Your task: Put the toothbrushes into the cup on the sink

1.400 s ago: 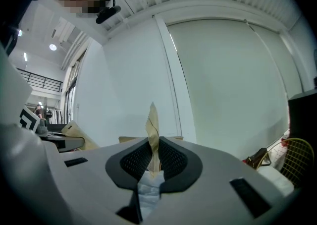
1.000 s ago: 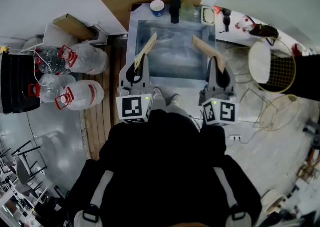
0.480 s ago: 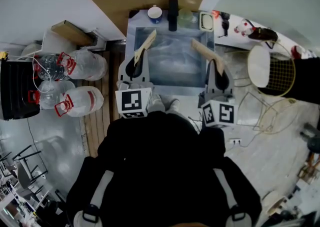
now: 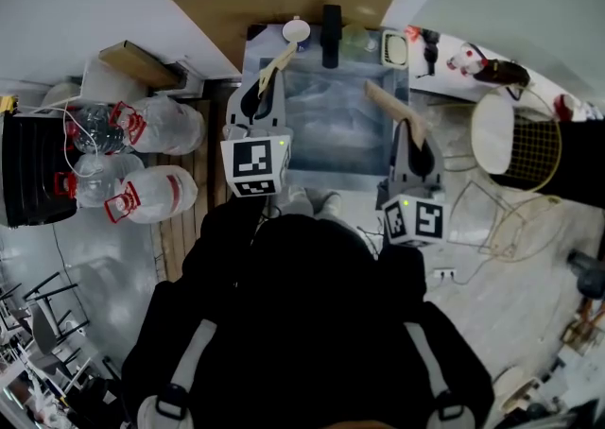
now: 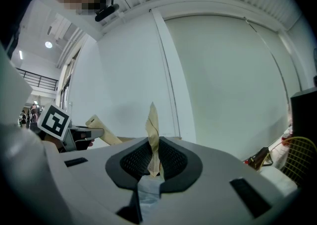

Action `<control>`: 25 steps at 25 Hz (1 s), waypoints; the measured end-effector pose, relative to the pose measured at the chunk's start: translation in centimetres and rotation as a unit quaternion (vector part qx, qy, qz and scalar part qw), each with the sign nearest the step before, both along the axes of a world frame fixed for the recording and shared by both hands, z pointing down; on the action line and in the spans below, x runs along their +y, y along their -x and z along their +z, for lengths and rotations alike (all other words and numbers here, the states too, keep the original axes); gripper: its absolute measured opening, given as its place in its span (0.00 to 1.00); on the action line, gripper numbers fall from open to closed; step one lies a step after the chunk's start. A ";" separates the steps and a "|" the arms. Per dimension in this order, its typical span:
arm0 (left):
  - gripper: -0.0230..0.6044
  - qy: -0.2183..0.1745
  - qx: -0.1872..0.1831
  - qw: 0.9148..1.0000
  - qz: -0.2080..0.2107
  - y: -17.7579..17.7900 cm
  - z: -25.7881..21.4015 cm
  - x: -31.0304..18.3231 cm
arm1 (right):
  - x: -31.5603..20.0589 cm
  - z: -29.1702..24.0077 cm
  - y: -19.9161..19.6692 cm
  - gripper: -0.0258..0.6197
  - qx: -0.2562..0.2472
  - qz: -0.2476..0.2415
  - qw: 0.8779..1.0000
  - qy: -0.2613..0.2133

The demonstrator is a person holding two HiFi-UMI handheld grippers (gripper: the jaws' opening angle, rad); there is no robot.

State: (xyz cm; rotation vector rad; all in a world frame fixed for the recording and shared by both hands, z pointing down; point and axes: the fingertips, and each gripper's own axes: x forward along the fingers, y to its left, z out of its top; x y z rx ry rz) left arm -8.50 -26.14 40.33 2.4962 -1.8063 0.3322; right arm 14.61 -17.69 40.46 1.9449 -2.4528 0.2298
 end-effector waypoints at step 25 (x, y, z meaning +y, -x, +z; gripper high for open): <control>0.07 0.071 -0.061 0.996 0.008 -0.5 7.3 -10.3 | -2.3 1.8 -0.3 0.10 -0.001 0.010 1.000 0.014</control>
